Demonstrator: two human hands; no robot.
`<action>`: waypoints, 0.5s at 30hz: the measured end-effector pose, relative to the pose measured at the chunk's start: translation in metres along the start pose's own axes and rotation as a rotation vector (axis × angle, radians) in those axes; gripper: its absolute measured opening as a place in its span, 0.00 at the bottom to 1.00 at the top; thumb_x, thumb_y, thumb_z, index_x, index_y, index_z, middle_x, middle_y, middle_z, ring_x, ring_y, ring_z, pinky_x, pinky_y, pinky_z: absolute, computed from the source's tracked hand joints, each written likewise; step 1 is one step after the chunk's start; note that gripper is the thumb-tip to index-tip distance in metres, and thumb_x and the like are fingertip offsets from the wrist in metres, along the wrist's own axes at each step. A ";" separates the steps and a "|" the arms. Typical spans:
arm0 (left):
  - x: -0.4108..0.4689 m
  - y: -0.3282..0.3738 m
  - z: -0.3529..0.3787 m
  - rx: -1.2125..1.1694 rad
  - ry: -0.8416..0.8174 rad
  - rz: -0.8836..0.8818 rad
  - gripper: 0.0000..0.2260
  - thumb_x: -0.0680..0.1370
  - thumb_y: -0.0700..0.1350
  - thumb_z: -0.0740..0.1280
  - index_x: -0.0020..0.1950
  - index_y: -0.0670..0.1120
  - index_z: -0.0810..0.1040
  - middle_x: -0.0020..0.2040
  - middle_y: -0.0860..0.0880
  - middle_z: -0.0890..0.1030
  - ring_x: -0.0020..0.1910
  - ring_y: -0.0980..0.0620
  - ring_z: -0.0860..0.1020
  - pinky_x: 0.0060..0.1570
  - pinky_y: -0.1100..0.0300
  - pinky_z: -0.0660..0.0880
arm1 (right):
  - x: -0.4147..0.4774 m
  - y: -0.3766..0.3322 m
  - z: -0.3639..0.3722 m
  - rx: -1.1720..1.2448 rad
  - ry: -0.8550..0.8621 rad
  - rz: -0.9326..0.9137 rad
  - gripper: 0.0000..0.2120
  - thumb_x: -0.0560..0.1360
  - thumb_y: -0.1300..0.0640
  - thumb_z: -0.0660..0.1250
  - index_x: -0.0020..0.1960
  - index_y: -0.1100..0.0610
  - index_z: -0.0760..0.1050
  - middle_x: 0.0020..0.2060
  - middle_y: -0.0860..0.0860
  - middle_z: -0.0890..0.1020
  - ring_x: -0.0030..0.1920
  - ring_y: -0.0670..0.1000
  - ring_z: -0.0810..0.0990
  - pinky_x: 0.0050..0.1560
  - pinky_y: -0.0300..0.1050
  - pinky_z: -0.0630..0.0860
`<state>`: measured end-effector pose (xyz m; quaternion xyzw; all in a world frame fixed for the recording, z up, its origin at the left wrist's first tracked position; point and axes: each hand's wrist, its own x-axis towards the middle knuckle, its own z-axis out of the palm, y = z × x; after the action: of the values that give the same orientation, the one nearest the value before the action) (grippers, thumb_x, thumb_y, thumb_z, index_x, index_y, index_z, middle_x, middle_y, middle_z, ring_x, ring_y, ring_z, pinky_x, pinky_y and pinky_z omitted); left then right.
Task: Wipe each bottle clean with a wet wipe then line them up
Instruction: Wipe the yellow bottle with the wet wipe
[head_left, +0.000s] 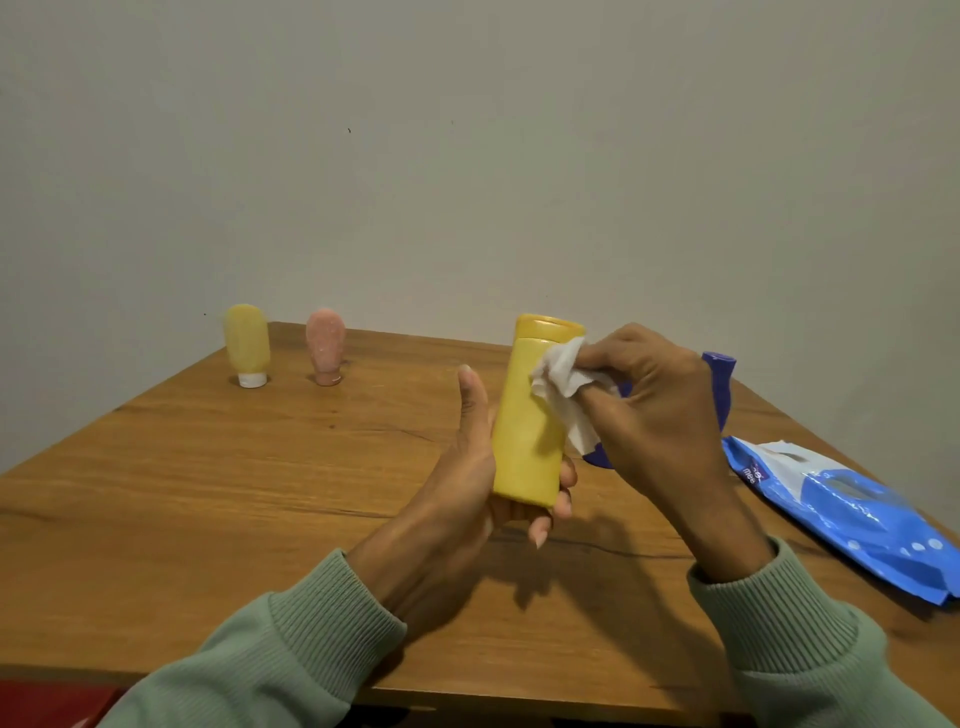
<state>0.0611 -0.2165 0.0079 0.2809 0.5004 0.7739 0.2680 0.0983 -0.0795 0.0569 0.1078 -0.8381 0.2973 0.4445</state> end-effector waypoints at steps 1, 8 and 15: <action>0.000 0.000 -0.001 -0.013 -0.001 0.010 0.37 0.73 0.72 0.42 0.61 0.47 0.74 0.37 0.40 0.78 0.31 0.45 0.77 0.24 0.59 0.74 | -0.001 -0.002 0.001 -0.004 -0.093 0.018 0.08 0.72 0.62 0.70 0.50 0.56 0.82 0.39 0.40 0.75 0.41 0.41 0.75 0.39 0.28 0.72; 0.000 -0.003 -0.001 0.085 -0.031 -0.025 0.38 0.72 0.73 0.41 0.59 0.47 0.74 0.38 0.39 0.78 0.32 0.44 0.78 0.25 0.58 0.75 | 0.001 0.002 -0.004 -0.053 -0.003 -0.019 0.07 0.71 0.62 0.72 0.48 0.57 0.82 0.38 0.44 0.77 0.40 0.42 0.76 0.36 0.31 0.72; 0.001 -0.006 -0.005 0.187 -0.005 -0.028 0.39 0.72 0.73 0.39 0.64 0.48 0.70 0.38 0.39 0.79 0.32 0.44 0.78 0.27 0.60 0.73 | -0.003 0.000 0.003 0.000 0.045 -0.051 0.08 0.71 0.61 0.71 0.49 0.56 0.82 0.39 0.44 0.74 0.40 0.40 0.74 0.38 0.29 0.71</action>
<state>0.0579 -0.2166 0.0009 0.2999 0.5736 0.7192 0.2526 0.0980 -0.0817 0.0534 0.1225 -0.8249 0.2881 0.4707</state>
